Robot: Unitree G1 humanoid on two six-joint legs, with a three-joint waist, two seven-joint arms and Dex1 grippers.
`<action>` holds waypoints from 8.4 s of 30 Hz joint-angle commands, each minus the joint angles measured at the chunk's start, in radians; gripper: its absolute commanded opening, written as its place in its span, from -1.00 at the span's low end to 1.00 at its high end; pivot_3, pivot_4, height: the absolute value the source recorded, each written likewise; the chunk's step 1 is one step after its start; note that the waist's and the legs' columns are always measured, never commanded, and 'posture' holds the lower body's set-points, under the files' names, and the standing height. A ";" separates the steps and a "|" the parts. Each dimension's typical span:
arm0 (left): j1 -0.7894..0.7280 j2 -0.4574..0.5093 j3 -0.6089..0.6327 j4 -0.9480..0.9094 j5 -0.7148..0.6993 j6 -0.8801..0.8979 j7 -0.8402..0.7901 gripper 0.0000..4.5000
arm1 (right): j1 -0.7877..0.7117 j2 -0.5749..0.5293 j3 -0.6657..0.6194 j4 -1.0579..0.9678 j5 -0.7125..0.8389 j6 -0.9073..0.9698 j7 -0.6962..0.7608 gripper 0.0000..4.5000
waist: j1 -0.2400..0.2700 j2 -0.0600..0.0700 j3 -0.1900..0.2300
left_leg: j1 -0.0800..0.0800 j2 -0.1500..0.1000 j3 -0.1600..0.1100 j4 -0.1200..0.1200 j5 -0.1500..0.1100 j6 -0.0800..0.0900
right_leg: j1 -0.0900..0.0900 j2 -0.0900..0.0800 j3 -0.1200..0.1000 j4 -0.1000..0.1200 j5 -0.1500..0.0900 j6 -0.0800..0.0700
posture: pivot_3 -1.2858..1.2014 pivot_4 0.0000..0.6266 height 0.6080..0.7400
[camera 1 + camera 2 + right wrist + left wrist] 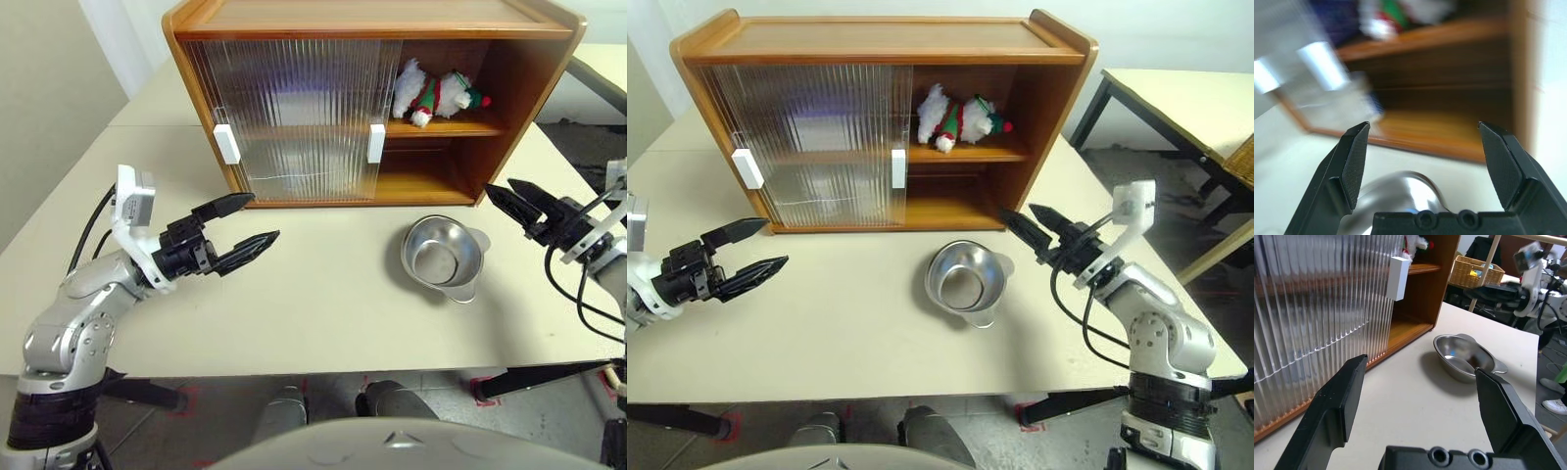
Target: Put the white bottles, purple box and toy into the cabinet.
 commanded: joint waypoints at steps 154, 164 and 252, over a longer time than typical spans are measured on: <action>-0.108 0.042 0.005 -0.044 -0.039 0.063 0.031 1.00 | -0.208 0.529 0.153 0.204 0.048 -0.171 -0.414 -1.00 | -0.004 0.013 -0.012 | 0.000 0.011 -0.004 -0.008 -0.008 -0.002 | -0.007 0.003 0.000 0.001 0.006 -0.009 | -0.06 -0.82 1.00; -0.103 0.043 0.004 -0.034 -0.037 0.058 0.022 1.00 | -0.334 0.494 0.166 0.283 -0.028 -0.218 -0.310 -1.00 | -0.005 0.013 -0.012 | -0.002 0.012 -0.004 -0.009 -0.008 -0.002 | -0.009 0.003 0.000 0.001 0.005 -0.010 | -0.08 -0.82 1.00; -0.092 0.066 0.022 -0.073 -0.057 0.104 0.045 1.00 | -0.390 0.605 0.274 0.065 -0.076 -0.081 -0.481 -1.00 | 0.006 0.006 -0.004 | -0.006 0.028 -0.005 -0.009 -0.012 -0.006 | -0.016 0.019 -0.001 0.000 0.011 -0.024 | -0.06 -0.73 1.00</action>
